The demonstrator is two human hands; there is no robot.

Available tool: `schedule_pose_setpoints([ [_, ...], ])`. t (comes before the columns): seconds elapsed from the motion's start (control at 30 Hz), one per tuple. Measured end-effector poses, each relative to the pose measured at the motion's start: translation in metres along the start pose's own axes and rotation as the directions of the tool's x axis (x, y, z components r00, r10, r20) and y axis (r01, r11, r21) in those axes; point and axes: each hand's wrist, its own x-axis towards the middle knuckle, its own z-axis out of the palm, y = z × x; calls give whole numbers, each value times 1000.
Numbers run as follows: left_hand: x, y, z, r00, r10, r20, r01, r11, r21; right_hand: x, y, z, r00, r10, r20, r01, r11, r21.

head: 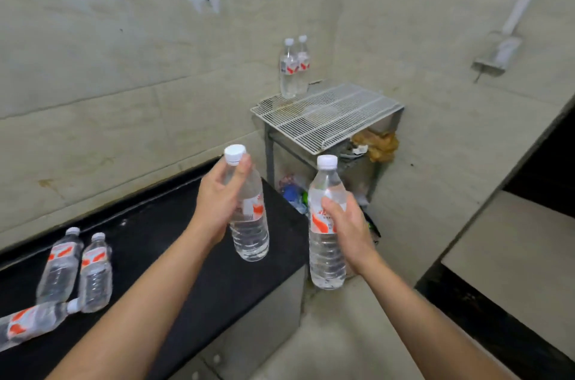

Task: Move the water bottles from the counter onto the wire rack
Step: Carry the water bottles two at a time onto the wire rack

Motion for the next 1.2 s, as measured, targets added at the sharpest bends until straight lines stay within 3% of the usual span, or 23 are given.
schedule_pose_setpoints([
  [0.23, 57, 27, 114, 994, 102, -37, -103, 994, -48, 69, -24, -94, 989, -124, -75, 127, 991, 34],
  [0.6, 211, 12, 215, 990, 143, -7, -142, 980, -140, 262, -34, -137, 969, -242, -50, 239, 969, -65],
  [0.8, 332, 6, 258, 980, 121, -157, -144, 979, -145, 398, -53, -152, 965, -257, -56, 241, 950, -198],
  [1.0, 427, -13, 276, 960, 35, -278, -41, 999, -17, 495, -56, -162, 971, -238, -19, 224, 937, -268],
  [1.2, 484, -38, 295, 914, 7, -406, 5, 1000, 28, 586, -31, -157, 969, -216, 123, 236, 956, -172],
])
